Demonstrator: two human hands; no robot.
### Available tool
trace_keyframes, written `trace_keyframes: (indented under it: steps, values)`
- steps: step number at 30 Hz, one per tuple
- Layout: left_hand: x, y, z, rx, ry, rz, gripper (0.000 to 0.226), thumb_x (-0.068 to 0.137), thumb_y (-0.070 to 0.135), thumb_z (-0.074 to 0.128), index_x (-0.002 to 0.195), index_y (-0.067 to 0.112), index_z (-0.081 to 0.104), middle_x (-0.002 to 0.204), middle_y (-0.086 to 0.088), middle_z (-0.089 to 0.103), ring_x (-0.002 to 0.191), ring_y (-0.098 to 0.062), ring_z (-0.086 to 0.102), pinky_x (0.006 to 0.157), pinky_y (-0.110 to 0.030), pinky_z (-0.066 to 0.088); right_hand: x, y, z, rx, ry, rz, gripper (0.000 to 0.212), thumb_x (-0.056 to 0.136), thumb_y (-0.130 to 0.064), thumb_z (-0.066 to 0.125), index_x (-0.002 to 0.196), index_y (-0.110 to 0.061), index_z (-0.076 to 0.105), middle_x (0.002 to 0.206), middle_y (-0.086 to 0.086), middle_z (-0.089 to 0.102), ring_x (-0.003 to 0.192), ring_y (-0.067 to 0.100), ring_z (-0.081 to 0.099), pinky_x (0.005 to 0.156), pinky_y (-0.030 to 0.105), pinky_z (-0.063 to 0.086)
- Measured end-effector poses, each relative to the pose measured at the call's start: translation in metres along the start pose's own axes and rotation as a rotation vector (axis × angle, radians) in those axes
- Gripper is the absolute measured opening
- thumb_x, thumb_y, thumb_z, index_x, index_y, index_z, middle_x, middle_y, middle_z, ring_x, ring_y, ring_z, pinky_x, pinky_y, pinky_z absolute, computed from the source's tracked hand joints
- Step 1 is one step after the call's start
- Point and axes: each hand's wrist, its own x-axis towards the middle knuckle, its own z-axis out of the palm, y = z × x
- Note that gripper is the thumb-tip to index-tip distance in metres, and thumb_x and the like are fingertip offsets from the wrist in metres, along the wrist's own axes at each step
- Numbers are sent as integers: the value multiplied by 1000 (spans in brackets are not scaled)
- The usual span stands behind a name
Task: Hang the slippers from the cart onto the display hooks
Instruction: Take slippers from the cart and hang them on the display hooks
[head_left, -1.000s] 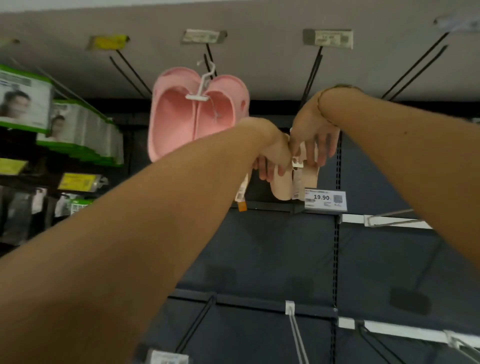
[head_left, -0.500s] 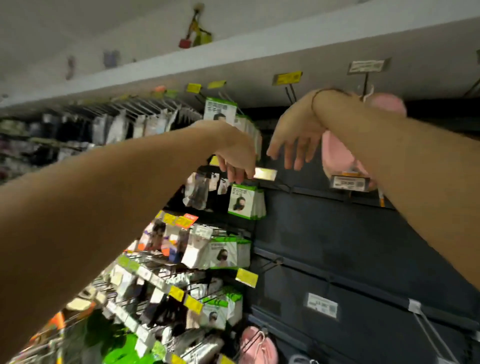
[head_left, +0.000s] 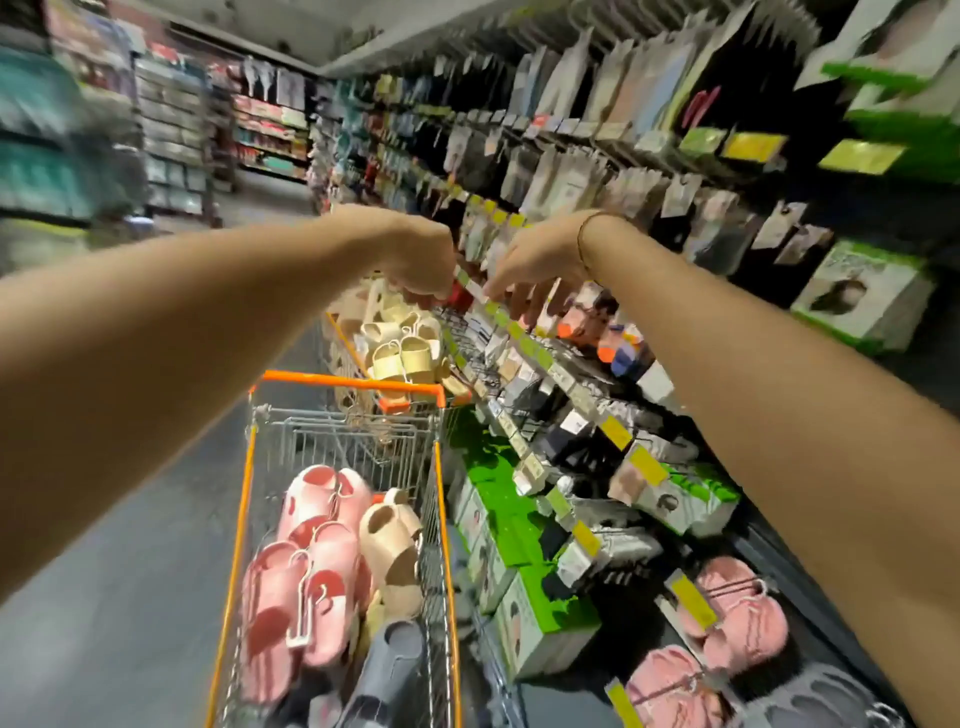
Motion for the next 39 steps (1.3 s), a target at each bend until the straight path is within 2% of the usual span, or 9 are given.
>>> trace_keyframes:
  steps: [3, 8, 20, 23, 25, 28, 32, 35, 39]
  values:
    - [5, -46, 54, 141, -51, -27, 25, 98, 21, 55, 103, 8, 75, 95, -7, 77, 87, -24, 71, 82, -36, 55, 71, -16, 63, -37, 24, -102, 27, 95, -37, 61, 106, -12, 68, 98, 7, 73, 89, 25, 73, 75, 36, 60]
    - [34, -113, 159, -17, -102, -211, 24, 96, 22, 59, 112, 7, 69, 110, -12, 69, 103, -32, 65, 76, -33, 47, 176, -27, 165, -68, -19, -214, 23, 91, -33, 61, 85, -12, 68, 74, 3, 64, 63, 19, 61, 54, 22, 45]
    - [92, -193, 416, -136, -405, -426, 7, 91, 10, 51, 88, 8, 57, 93, -8, 59, 86, -26, 52, 74, -32, 41, 335, -27, 387, 26, -188, -338, 30, 92, -35, 58, 101, -11, 72, 115, 16, 67, 94, 29, 58, 78, 29, 43]
    - [88, -220, 466, -174, -470, -478, 38, 91, 12, 48, 127, 7, 58, 118, -17, 65, 100, -34, 58, 79, -34, 43, 351, -35, 435, 65, -256, -364, 30, 94, -27, 56, 110, -6, 70, 132, 21, 59, 114, 35, 57, 98, 36, 43]
    - [82, -233, 490, -208, -486, -510, 50, 92, 14, 49, 142, 8, 48, 131, -19, 61, 115, -36, 58, 90, -36, 46, 359, -40, 463, 89, -291, -358, 28, 92, -25, 54, 104, -6, 71, 118, 19, 66, 102, 33, 59, 81, 32, 44]
    - [75, -248, 518, -242, -509, -569, 42, 92, 10, 52, 133, 4, 52, 134, -17, 56, 121, -36, 55, 101, -41, 48, 370, -45, 500, 142, -349, -338, 26, 88, -24, 57, 98, -6, 72, 109, 14, 69, 100, 32, 62, 86, 38, 51]
    - [71, -263, 545, -280, -468, -568, 16, 90, 18, 50, 99, 10, 61, 110, -20, 64, 106, -38, 62, 87, -45, 53, 376, -47, 530, 209, -364, -308, 26, 88, -22, 59, 80, -1, 70, 95, 19, 67, 90, 34, 61, 84, 41, 53]
    - [69, -261, 555, -314, -473, -563, 31, 94, 21, 52, 122, 8, 54, 116, -19, 64, 108, -36, 61, 93, -47, 51, 374, -41, 543, 215, -398, -224, 24, 89, -22, 58, 101, -6, 71, 101, 17, 67, 90, 31, 59, 77, 31, 48]
    - [61, -257, 555, -251, -499, -501, 11, 93, 21, 55, 92, 11, 59, 100, -14, 68, 93, -35, 65, 83, -41, 56, 369, -31, 550, 265, -414, -175, 26, 88, -21, 60, 110, -8, 68, 115, 15, 66, 104, 31, 60, 89, 34, 50]
